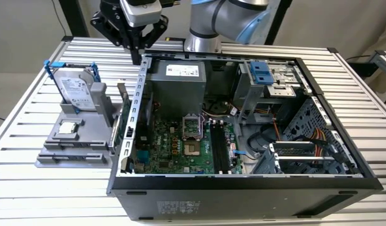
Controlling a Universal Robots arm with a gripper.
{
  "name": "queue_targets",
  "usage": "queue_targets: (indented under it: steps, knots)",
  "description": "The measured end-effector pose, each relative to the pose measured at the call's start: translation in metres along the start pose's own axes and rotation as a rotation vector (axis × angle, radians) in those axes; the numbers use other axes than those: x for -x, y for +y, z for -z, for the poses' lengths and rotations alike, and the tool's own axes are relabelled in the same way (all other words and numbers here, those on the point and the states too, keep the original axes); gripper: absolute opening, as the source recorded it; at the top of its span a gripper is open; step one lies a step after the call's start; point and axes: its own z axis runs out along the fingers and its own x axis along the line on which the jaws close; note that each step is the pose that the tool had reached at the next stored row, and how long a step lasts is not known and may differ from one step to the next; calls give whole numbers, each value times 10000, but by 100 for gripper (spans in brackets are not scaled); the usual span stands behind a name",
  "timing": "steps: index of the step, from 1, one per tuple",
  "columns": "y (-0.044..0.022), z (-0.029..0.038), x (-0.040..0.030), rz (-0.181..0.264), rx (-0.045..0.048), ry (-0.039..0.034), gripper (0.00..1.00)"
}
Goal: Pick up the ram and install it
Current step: 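Reach for the ram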
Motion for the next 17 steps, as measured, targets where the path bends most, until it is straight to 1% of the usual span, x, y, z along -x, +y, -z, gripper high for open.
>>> queue_targets:
  steps: [7,17]
  knots:
    - [-9,3,-122,0,1,-8,0]
    - [-18,6,-249,0,1,-11,0]
